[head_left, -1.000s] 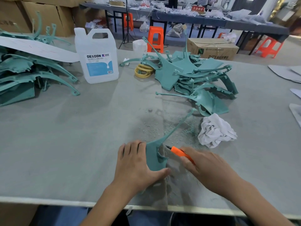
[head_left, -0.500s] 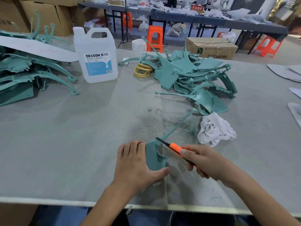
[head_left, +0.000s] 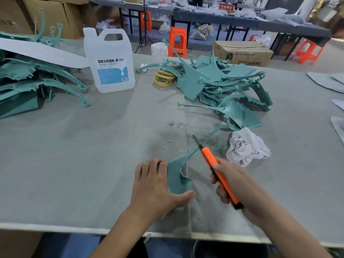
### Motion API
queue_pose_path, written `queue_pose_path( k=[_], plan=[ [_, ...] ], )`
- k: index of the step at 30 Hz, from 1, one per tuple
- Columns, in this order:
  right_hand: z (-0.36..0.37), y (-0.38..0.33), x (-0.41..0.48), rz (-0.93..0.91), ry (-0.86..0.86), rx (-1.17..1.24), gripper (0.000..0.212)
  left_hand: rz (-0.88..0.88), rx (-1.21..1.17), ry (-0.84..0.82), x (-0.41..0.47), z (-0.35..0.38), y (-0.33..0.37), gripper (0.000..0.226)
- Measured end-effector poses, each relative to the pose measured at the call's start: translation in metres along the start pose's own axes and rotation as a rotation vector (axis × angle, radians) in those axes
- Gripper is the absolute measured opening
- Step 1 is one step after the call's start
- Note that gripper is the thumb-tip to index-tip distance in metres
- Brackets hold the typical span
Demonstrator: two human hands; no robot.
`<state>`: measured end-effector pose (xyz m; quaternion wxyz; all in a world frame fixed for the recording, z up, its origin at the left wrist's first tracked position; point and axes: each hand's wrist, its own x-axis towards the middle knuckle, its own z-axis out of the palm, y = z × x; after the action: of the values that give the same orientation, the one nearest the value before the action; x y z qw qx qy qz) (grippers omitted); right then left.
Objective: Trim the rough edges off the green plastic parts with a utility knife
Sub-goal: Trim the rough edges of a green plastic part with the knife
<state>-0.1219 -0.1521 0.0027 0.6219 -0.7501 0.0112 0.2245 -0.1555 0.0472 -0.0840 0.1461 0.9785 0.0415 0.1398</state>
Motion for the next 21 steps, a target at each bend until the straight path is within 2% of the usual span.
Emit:
queue_pose_path(
  k=[2,6,8,11,14,17,19,21],
  plan=[
    [0.006,0.005,-0.006,0.096,-0.118,0.092,0.026,0.008,0.004,0.027,0.000,0.002,0.000,0.096],
    [0.008,0.009,-0.010,0.147,-0.254,0.142,0.027,0.007,0.008,0.046,-0.001,0.004,0.000,0.098],
    [0.006,0.010,-0.009,0.218,-0.237,0.186,0.020,0.013,0.010,0.052,-0.001,0.004,0.000,0.099],
    [0.003,0.006,-0.004,0.274,-0.124,0.350,0.018,0.018,0.017,0.037,-0.001,0.003,0.000,0.100],
    [-0.017,-0.014,0.006,0.148,0.082,0.441,0.014,0.004,0.015,-0.027,-0.001,0.000,-0.001,0.103],
    [-0.050,-0.041,0.006,-0.102,0.275,0.402,0.012,-0.017,0.025,-0.057,-0.001,-0.001,0.000,0.109],
    [-0.063,-0.044,-0.005,-0.171,0.263,0.376,0.019,-0.027,0.023,-0.057,0.000,0.000,0.000,0.109],
    [-0.057,-0.034,-0.019,-0.158,0.080,0.271,0.016,-0.027,0.020,-0.058,-0.001,0.000,0.000,0.108]
  ],
)
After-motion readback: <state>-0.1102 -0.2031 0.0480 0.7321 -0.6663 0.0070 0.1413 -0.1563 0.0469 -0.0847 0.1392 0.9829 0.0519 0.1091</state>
